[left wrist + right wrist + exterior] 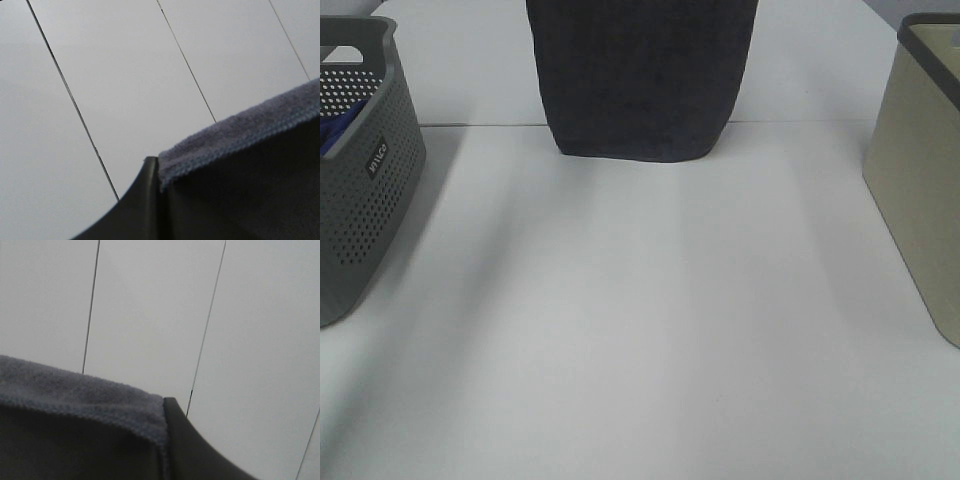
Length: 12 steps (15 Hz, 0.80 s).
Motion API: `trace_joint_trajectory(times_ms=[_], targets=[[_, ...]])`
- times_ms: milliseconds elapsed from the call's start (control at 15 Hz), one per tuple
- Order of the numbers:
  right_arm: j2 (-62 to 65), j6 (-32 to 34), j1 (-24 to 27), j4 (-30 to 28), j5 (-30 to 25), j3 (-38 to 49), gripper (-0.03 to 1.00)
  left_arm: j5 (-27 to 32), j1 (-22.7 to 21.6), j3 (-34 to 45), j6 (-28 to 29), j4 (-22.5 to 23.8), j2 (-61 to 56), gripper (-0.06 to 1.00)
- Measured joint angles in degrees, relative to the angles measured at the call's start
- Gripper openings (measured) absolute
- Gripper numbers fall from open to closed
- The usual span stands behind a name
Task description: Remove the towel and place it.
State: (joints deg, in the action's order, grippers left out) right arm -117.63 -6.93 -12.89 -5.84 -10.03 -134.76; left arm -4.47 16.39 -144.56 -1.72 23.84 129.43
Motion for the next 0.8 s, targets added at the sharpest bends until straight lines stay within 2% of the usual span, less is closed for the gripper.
trace_joint_trajectory(times_ms=[800], targets=[[-0.2, 0.0, -0.1, 3.4, -2.1, 0.0, 0.02, -1.1, -0.5, 0.0, -0.8, -0.6, 0.1, 0.00]])
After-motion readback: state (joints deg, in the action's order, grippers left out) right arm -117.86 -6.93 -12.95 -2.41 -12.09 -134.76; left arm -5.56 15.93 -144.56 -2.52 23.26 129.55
